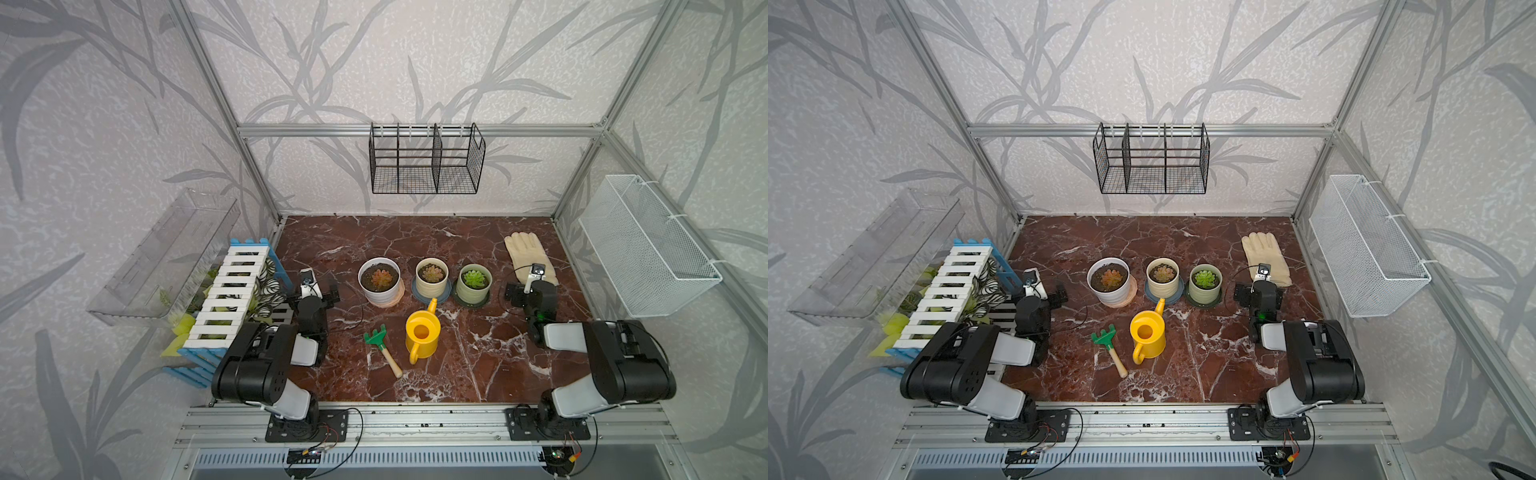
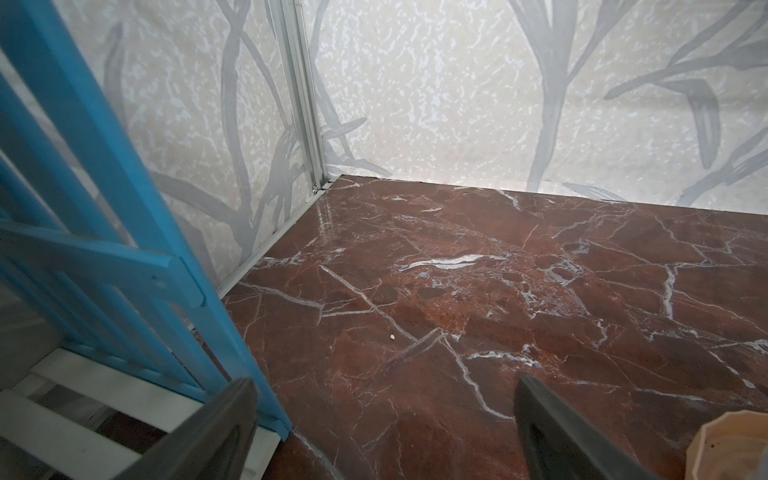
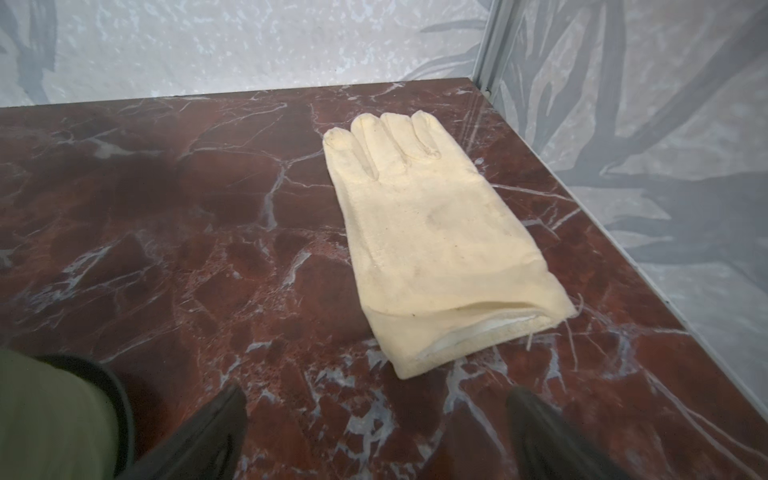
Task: Water the succulent around the soil edge
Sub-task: Reset both arms
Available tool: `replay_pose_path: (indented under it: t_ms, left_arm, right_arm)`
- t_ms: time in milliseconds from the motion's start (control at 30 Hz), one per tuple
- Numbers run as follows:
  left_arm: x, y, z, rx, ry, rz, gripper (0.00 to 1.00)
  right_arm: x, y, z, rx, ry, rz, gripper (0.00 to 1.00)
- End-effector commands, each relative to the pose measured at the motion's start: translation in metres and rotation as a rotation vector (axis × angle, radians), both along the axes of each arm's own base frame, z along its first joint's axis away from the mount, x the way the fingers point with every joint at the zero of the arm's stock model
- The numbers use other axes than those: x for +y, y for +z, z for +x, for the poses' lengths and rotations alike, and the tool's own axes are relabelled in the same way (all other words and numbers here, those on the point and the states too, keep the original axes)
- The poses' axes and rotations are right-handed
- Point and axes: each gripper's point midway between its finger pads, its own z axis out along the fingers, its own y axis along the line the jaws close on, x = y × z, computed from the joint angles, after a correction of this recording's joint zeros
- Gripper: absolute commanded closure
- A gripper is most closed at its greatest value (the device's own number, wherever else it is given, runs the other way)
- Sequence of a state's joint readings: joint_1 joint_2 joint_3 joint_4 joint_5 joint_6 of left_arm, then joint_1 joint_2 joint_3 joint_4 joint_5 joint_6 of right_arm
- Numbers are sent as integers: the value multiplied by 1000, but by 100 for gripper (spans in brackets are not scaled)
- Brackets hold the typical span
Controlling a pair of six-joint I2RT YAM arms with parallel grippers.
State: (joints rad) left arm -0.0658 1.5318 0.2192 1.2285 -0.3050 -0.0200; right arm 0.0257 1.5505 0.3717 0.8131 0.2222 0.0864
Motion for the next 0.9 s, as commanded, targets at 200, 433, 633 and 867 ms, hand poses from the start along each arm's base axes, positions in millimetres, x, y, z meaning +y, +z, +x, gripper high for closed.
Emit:
replay_pose_path:
  t_ms: [200,433,633,867]
  left_arm:
    - [-1,13,5,-48,-5,-9,0]
    - [0,13,5,-47,-5,-9,0]
    - [0,13,4,-46,-5,-8,0]
    - [0,13,5,-47,-4,-8,0]
  right_arm:
    - [4,21,13,-67,43,15,1]
    - [4,21,12,-64,43,14,1]
    - [4,20,12,-62,43,13,1]
    - [4,21,13,-63,44,12,1]
